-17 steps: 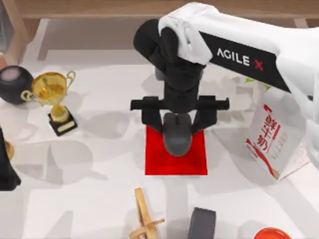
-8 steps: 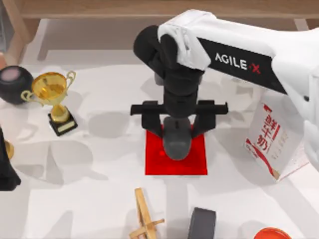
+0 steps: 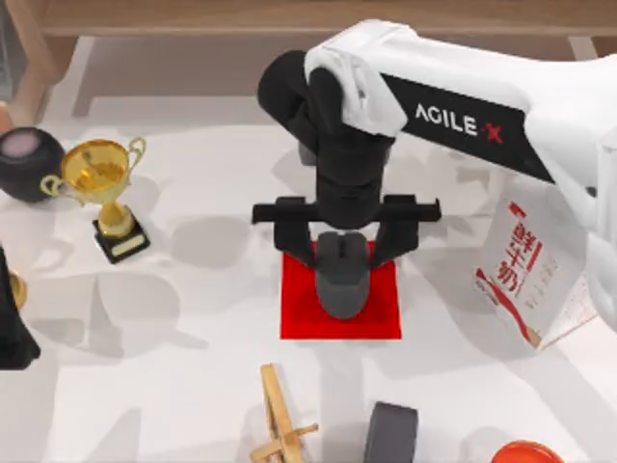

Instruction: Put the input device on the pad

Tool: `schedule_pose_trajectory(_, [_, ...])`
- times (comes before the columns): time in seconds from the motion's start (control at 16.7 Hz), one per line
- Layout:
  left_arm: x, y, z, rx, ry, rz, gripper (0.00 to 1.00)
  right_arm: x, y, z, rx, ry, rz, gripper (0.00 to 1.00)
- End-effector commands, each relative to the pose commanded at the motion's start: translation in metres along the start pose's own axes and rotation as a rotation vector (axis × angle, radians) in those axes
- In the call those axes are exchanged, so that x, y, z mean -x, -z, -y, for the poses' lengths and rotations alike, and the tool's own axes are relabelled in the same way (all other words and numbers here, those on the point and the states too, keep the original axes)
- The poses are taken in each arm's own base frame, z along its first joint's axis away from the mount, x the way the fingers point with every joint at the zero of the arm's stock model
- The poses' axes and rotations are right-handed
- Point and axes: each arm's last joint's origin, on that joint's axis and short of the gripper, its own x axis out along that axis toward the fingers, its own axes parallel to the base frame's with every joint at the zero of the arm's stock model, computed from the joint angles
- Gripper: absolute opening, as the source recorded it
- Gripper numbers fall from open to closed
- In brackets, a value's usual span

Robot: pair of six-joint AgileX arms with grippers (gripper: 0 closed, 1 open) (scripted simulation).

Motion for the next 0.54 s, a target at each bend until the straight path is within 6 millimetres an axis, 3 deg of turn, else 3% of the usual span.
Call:
schedule_pose_trajectory(0.18, [0.0000, 0.0000, 0.0000, 0.000, 0.000, 0.000, 1.00, 0.0000, 0.0000, 0.0000, 0.000, 0.000, 0.000, 0.98])
schedule_pose_trajectory(0.54, [0.0000, 0.0000, 0.0000, 0.000, 0.000, 0.000, 1.00, 0.0000, 0.0000, 0.0000, 0.000, 0.000, 0.000, 1.00])
